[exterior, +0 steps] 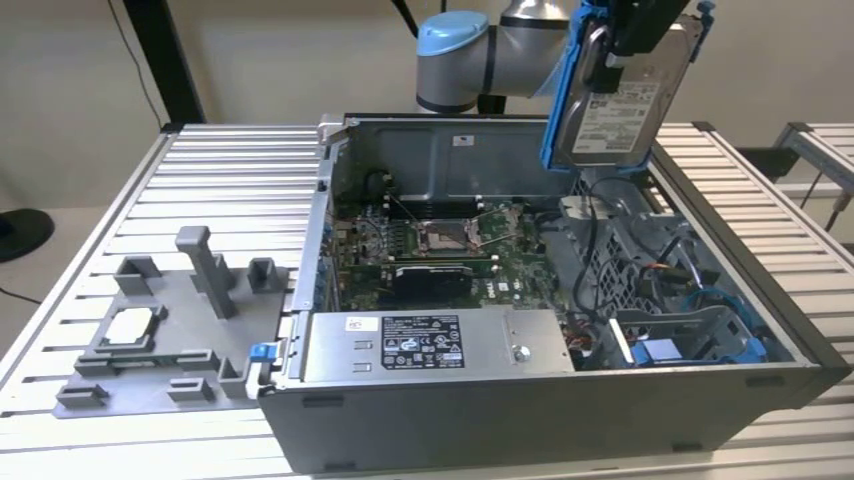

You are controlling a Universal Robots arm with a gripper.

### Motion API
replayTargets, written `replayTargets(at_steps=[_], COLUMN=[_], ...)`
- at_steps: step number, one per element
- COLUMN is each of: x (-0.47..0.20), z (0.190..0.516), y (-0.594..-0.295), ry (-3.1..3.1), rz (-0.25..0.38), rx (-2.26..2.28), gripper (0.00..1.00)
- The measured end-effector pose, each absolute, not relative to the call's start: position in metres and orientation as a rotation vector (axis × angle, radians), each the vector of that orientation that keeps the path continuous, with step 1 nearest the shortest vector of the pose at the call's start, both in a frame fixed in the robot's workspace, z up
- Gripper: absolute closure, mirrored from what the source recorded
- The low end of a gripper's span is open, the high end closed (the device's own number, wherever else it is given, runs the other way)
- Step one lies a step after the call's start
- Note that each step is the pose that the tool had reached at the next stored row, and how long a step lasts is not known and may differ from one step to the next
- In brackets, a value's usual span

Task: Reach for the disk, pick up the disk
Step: 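Pick up the disk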

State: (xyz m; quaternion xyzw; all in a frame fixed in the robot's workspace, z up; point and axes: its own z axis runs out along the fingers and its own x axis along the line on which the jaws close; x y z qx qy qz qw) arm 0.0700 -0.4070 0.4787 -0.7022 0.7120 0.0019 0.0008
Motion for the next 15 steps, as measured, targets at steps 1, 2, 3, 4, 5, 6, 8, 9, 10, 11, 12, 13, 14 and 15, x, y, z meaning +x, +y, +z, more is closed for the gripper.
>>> replayTargets(at_steps=[1,2,3,4,5,6,8,9,10,11,12,13,14,15], x=[0.070,0.070,0.070,0.070,0.070,0.070,0.070,0.070,0.070,0.070,0.070,0.070,0.070,0.070], z=[0.479,0.479,0.479,0.479,0.479,0.479,0.479,0.479,0.479,0.479,0.479,0.479,0.479,0.479], y=[-0.408,-0.409,-0.411,-0.412,-0.413,-0.415,-0.417,-0.419,-0.420,-0.422,-0.423,-0.424,-0.426,-0.427], ry=[2.236,2.236,2.236,2.236,2.236,2.236,2.236,2.236,2.236,2.237,2.237,2.237,2.237,2.237], rz=[0.006,0.006,0.006,0.006,0.006,0.007,0.007,0.007,0.007,0.007,0.008,0.008,0.008,0.008], rx=[-2.205,-2.205,-2.205,-2.205,-2.205,-2.205,-2.205,-2.205,-2.205,-2.205,-2.205,-2.206,-2.206,-2.206], gripper=[1.00,1.00,1.00,1.00,1.00,1.00,1.00,1.00,1.00,1.00,1.00,1.00,1.00,1.00])
